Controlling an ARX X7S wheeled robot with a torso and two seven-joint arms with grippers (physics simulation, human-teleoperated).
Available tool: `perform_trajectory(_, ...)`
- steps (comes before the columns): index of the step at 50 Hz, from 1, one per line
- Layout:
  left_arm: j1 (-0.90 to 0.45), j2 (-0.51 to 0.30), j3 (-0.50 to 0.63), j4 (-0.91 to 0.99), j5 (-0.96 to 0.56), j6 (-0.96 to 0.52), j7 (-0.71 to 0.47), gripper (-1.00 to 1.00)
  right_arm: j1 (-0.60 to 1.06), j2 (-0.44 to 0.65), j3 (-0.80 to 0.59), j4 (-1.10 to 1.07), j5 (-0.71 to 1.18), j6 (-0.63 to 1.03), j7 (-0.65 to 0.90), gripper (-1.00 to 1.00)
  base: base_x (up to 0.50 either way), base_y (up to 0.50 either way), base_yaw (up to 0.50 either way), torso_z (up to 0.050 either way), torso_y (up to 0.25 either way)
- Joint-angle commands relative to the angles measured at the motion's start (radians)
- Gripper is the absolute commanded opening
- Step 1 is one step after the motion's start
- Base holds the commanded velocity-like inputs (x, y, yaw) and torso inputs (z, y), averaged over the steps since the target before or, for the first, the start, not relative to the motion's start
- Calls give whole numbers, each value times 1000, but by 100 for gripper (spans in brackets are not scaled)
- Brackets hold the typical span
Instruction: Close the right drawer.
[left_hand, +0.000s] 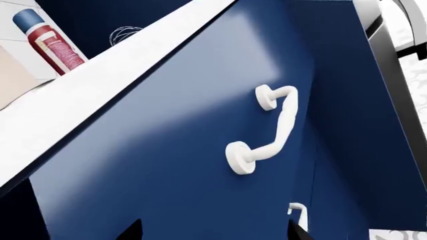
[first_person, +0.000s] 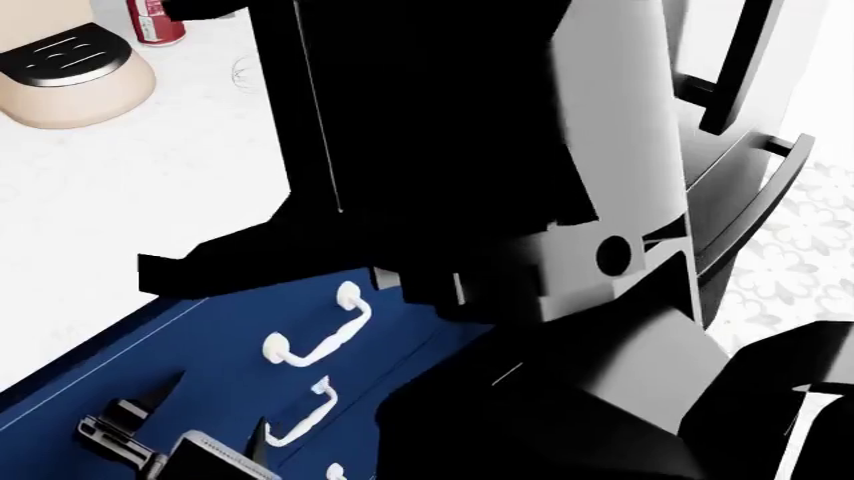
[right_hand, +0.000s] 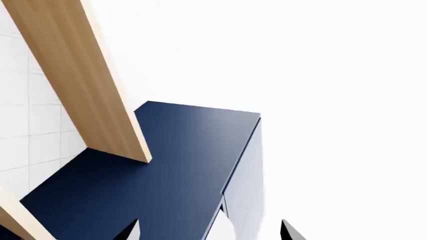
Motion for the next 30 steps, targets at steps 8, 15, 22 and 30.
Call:
perform_trajectory(8, 0, -100, -206, -37, -37, -7, -55, 100, 19, -32, 18, 10, 1, -7, -18, 100, 0, 0, 0, 0, 0)
perform_trajectory(15, 1, -124, -206, -37, -36, -8, -66, 100, 33, -44, 27, 12, 23, 10, -22, 100, 0, 0, 0, 0, 0)
perform_trajectory(22, -10, -159, -233, -37, -44, -34, -76, 100, 43, -65, 30, 17, 35, 16, -35, 100, 0, 0, 0, 0, 0)
perform_trajectory(30, -15, -180, -265, -37, -42, -41, -77, 100, 43, -76, 38, 15, 45, 16, -36, 100, 0, 0, 0, 0, 0)
